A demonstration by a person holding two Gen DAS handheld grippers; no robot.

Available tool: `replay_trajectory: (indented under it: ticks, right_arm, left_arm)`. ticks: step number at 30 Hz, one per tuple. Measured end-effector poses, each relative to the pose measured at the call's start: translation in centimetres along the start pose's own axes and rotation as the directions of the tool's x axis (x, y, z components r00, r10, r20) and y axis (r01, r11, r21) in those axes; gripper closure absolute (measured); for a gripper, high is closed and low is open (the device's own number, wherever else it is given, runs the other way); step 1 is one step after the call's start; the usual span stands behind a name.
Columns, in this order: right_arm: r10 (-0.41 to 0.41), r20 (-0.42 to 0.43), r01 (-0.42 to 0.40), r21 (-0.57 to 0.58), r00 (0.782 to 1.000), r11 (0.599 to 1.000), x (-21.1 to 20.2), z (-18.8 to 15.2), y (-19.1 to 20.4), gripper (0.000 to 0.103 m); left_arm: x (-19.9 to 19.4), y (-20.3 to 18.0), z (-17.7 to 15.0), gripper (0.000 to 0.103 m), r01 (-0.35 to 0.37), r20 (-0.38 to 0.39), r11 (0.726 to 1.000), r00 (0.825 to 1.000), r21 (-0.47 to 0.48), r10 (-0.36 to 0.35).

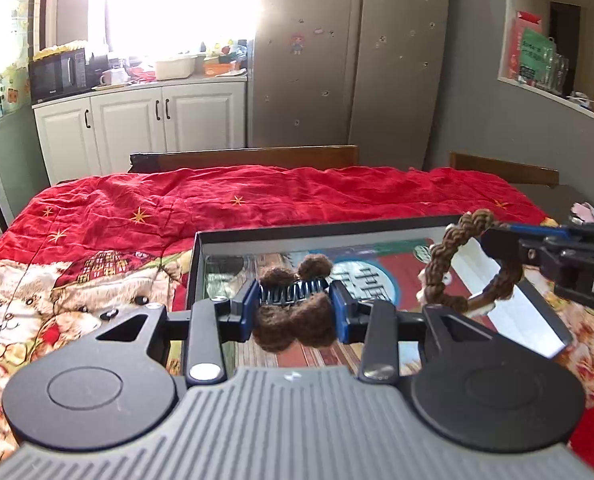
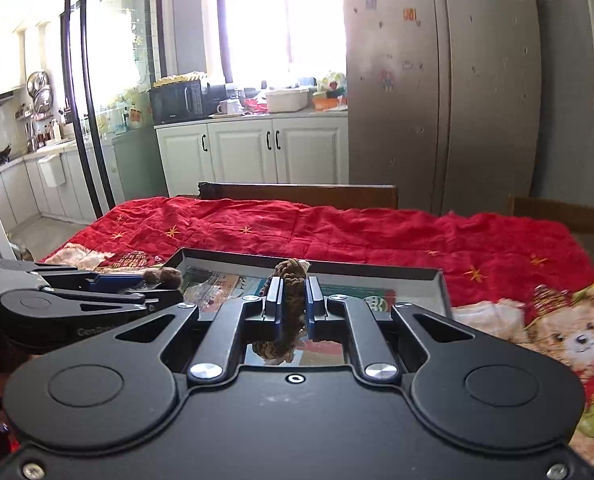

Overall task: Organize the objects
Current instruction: 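Carry the clip with left tool while right tool carries the hair tie over the black box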

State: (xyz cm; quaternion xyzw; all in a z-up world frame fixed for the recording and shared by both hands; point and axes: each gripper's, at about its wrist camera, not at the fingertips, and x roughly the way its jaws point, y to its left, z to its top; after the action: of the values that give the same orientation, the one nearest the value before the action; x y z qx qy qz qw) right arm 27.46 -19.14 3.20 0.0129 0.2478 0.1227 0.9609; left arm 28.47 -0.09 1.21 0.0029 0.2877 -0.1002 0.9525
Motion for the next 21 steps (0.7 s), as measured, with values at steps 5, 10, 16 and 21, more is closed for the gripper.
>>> replay_trajectory:
  ticks: [5, 10, 16, 21]
  right_arm:
    - [0.004, -0.017, -0.003, 0.03, 1.0, 1.0, 3.3, 0.3, -0.5, 0.092]
    - [0.006, -0.036, -0.003, 0.07, 0.999, 0.998, 5.8, 0.5, -1.2, 0.092]
    - [0.015, -0.062, -0.008, 0.107, 0.998, 0.994, 7.9, 0.2, -1.9, 0.092]
    - [0.015, -0.083, -0.005, 0.127, 0.996, 0.992, 9.2, -0.1, -2.3, 0.092]
  left_arm:
    - [2.6, -0.2, 0.6, 0.06, -0.01, -0.017, 1.0, 1.0, 0.004, 0.01]
    - [5.0, -0.7, 0.9, 0.06, -0.029, -0.037, 0.999, 0.999, 0.021, 0.029]
    - [6.8, -0.5, 1.1, 0.06, -0.024, -0.052, 1.0, 0.998, -0.004, 0.024]
    - [7.6, -0.6, 1.1, 0.06, -0.019, -0.062, 1.0, 0.998, -0.002, 0.019]
